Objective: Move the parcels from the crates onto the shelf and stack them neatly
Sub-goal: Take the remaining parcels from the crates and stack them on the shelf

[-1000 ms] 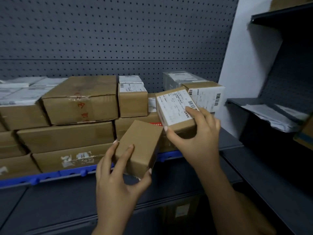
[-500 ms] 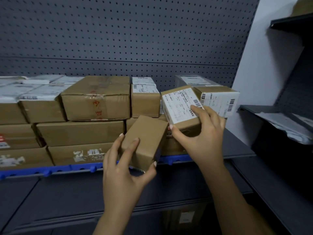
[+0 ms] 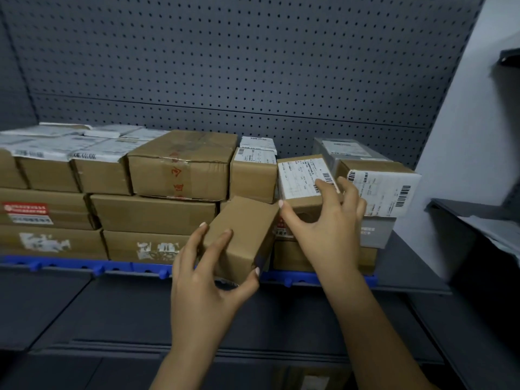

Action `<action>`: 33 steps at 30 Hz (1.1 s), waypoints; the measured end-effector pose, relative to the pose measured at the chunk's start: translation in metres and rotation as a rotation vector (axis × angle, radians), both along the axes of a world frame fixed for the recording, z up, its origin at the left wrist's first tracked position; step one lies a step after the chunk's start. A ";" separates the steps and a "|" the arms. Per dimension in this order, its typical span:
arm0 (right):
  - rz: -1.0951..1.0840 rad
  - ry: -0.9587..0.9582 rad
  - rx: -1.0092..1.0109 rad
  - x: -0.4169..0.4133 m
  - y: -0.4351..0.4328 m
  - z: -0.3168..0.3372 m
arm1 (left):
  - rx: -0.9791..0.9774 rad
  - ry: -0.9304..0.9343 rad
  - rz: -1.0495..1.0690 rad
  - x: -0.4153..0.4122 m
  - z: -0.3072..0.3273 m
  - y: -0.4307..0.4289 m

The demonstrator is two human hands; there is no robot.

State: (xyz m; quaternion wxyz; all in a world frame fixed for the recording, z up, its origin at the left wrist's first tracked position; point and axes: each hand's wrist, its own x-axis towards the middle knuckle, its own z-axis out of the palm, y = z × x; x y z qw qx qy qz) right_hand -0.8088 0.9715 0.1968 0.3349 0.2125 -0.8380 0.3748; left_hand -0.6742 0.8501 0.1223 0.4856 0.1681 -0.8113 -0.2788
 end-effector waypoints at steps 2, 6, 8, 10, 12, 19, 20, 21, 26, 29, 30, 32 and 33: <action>-0.009 0.001 0.057 -0.003 -0.002 0.001 | 0.014 0.001 0.010 -0.001 0.000 0.002; 0.011 -0.042 0.154 -0.008 -0.004 0.001 | 0.002 0.010 0.014 -0.002 0.001 0.003; 0.047 -0.081 0.199 -0.010 -0.003 0.001 | 0.009 0.008 0.018 -0.003 0.003 0.004; 0.076 -0.062 0.249 -0.015 -0.001 -0.001 | 0.011 0.002 0.024 -0.003 0.004 0.004; 0.094 -0.022 0.298 -0.021 0.001 -0.002 | 0.007 0.005 0.029 -0.003 0.004 0.004; 0.148 0.043 0.477 -0.046 0.002 0.007 | 0.016 0.006 0.039 -0.002 0.004 0.003; 0.153 0.051 0.498 -0.049 0.002 0.010 | 0.017 0.007 0.039 -0.002 0.004 0.003; 0.168 0.051 0.515 -0.052 0.002 0.012 | 0.017 0.006 0.038 -0.002 0.004 0.004; 0.282 0.017 0.539 -0.067 0.000 0.017 | 0.014 0.009 0.034 0.000 -0.001 0.007; 0.332 0.010 0.520 -0.074 -0.004 0.022 | 0.019 0.021 0.029 0.000 -0.001 0.008; 0.325 0.016 0.521 -0.077 -0.005 0.024 | 0.021 0.027 0.025 0.000 0.000 0.008; 0.278 0.049 0.540 -0.082 -0.007 0.026 | 0.015 0.034 0.016 0.000 0.004 0.010; 0.251 0.074 0.561 -0.084 -0.007 0.026 | 0.014 0.034 0.014 0.000 0.005 0.011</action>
